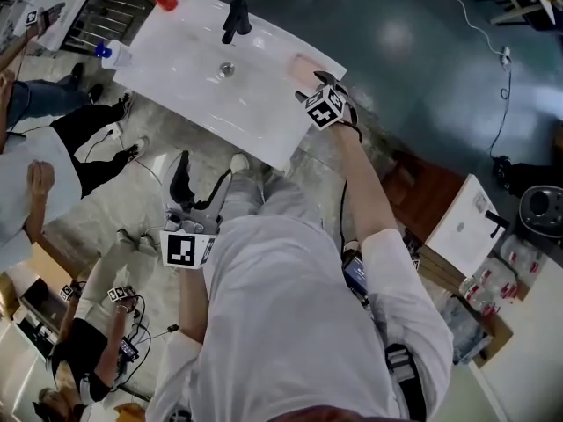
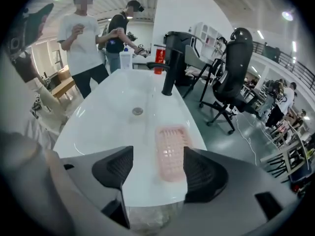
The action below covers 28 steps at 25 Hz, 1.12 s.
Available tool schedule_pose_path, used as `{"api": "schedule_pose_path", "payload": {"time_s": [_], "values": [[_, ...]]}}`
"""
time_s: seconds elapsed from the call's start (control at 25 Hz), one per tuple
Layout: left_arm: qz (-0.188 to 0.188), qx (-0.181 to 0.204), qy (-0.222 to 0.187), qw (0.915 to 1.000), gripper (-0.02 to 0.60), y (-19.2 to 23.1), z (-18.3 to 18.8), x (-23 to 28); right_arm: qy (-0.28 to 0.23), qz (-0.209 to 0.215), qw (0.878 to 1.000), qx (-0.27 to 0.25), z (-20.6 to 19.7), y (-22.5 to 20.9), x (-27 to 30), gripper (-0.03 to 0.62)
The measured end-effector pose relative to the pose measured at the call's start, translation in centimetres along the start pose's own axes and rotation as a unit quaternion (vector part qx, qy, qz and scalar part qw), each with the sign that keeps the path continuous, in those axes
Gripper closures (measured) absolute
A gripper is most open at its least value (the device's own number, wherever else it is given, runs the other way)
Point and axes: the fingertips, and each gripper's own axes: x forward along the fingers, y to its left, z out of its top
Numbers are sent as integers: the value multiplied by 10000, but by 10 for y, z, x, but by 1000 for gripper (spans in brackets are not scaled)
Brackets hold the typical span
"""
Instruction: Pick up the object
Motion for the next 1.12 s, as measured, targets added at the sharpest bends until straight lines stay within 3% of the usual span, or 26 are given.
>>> {"api": "schedule_pose_path", "payload": {"time_s": [0.24,0.48,0.68,0.92,1.12], "values": [[22,73,33,10000,229,8,-1,6,579,250,9979,-156,-14,3,34,325],[19,107,-25,9999,229,11,9,10,609,316,9976,-81,-15,8,44,412],[-9,149,-71,9999,229,11,15,8,526,321,9981,91,-17,17,39,534],[-143,249,-87,9996,229,15,20,11,419,323,9976,452,-19,21,31,542],[-349,307,-157,9988,229,14,23,17,-265,459,9920,1148,-2,39,2,544]]}}
